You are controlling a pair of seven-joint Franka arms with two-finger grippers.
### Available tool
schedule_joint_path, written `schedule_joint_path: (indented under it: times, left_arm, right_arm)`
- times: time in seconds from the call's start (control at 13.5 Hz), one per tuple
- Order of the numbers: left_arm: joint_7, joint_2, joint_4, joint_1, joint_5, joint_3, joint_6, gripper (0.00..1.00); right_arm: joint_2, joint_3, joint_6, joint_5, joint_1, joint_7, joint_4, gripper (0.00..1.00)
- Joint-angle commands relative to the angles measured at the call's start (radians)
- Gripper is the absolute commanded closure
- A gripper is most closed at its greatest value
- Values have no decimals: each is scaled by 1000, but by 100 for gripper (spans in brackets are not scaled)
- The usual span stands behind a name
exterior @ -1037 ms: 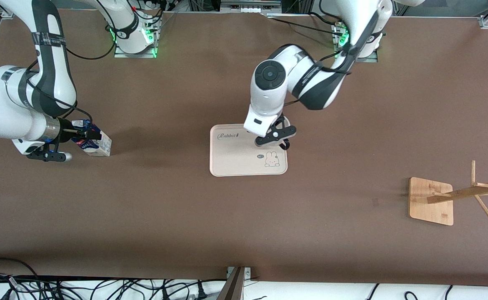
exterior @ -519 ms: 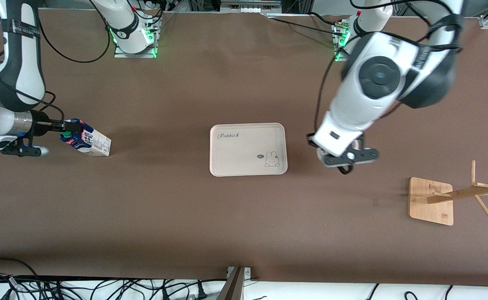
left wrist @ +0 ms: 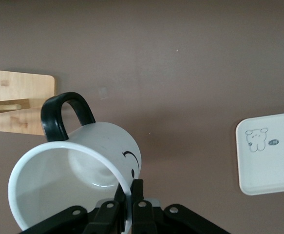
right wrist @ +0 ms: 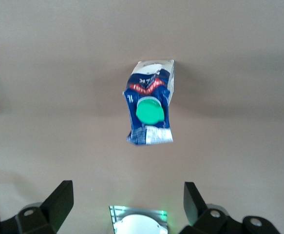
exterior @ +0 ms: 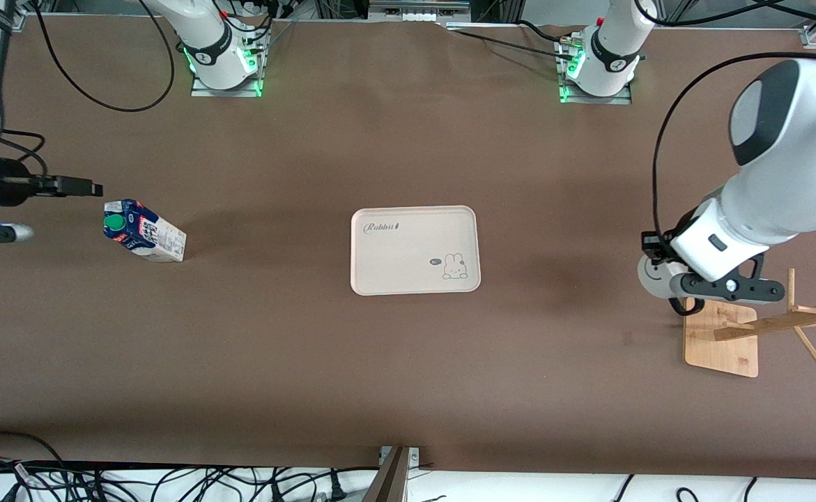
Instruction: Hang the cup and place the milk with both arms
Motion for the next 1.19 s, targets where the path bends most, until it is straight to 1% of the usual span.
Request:
schedule_joint_path:
  times: [0.0,0.15,0.3,0.37,0.52,0.59,0.67,0.74,0.81,0.89,0.96,1.04,1.11]
  left_arm:
    - [103,-18,3,75,20,-15,-34,100]
    - [184,-18,3,118,19,-12,-34,100]
    - [275,-18,5,152,19,-9,-33,100]
    - [324,-18,5,175,17,-9,-30,100]
    - [384,-18,15,210,17,-8,-26,100]
    - [402,-15,35,223,19,-8,-26,100]
    - [413,-12,40,235,17,-8,-28,100]
    - [418,-10,40,241,19,-8,-28,100]
    - [420,-9,40,246,20,-8,-28,100]
    - [421,-7,40,261,19,-8,-28,100]
    - [427,-4,40,269,19,-8,-28,100]
    - [435,-3,39,270,19,-8,-26,100]
    - [435,3,39,272,19,-8,-26,100]
  right_arm:
    - [-3,-20,-81,-3,4,-15,144,0]
    - [-1,-13,-81,-55,14,-20,212,0]
    - [22,-8,-69,-115,53,-14,310,0]
    - [40,-8,-40,-129,66,-12,350,0]
    - [50,-9,11,-123,69,-20,372,0]
    - [43,4,40,-114,55,-23,366,0]
    - [36,80,45,-96,-12,-27,364,0]
    - [2,234,48,-89,-145,-27,346,0]
    - [-42,403,69,-120,-273,-23,314,0]
    - [-71,566,106,-190,-408,-20,292,0]
    - [-88,703,138,-244,-528,-23,278,0]
    - [-99,804,137,-282,-607,-17,278,0]
    - [-116,840,134,-279,-636,-15,271,0]
